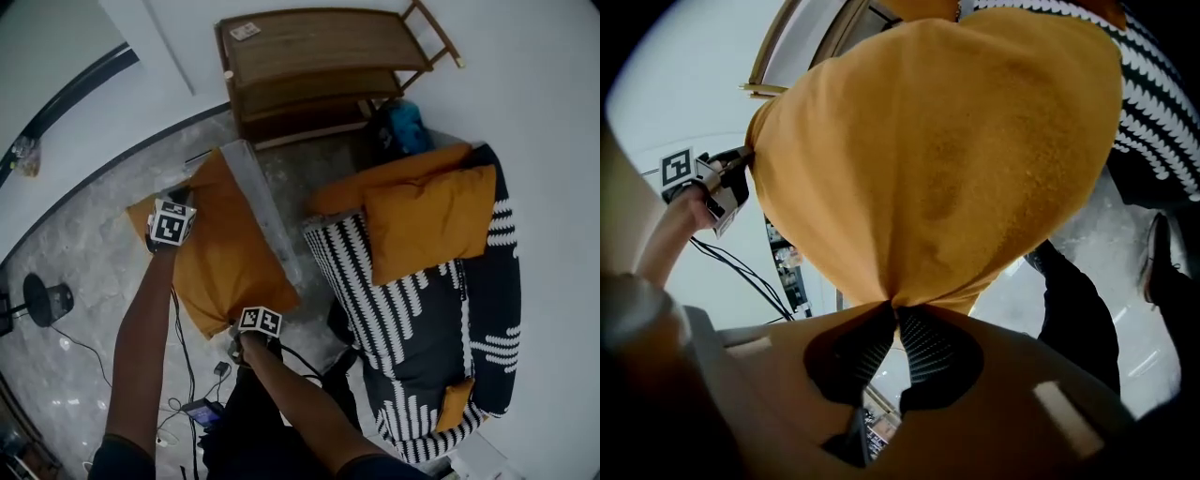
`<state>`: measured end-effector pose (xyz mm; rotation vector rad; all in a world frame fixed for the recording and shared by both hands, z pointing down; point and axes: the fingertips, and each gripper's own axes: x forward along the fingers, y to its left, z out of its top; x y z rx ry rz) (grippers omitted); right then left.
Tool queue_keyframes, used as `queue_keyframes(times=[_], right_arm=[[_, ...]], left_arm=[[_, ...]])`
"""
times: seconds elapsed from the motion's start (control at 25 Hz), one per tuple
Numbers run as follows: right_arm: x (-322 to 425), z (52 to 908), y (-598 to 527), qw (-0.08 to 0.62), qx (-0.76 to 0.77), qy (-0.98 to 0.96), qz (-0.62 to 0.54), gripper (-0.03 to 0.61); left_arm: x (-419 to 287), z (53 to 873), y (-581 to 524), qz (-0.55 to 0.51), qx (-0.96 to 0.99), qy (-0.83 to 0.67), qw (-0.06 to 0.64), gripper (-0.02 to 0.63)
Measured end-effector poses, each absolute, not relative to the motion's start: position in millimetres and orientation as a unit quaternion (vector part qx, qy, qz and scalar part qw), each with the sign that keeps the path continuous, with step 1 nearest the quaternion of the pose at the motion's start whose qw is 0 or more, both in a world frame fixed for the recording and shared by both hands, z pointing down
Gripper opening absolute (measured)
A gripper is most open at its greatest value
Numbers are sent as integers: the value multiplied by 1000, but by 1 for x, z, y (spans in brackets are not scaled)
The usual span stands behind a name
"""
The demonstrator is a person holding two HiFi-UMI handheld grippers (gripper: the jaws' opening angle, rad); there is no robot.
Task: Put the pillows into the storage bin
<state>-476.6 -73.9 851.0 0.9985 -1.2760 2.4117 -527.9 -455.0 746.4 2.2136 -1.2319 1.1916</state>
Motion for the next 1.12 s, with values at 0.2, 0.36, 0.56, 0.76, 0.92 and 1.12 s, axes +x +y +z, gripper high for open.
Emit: queue_keyframes(times=[0.2,0.36,0.56,0.76,0.92,1.12], right_arm=[[-485,862,-81,137,315,-435,832,58],[-481,852,-112,144,321,-475,806,58],[-447,816,-166,111,348,-537,761,58],[-376,768,-214,82,375,-600,702,72],[-302,733,-236,73,402,-636,655,81],[-199,697,-250,59,435,-658,612,84]], left_arm=[[-542,771,-455,441,758,-447,174,59],[-537,778,-443,432,759,-450,189,21],[-504,767,-431,389,778,-447,211,26],[-439,735,-418,349,799,-439,215,31],[-377,697,-410,319,817,-434,207,37],[-302,660,-401,275,831,-435,212,46]])
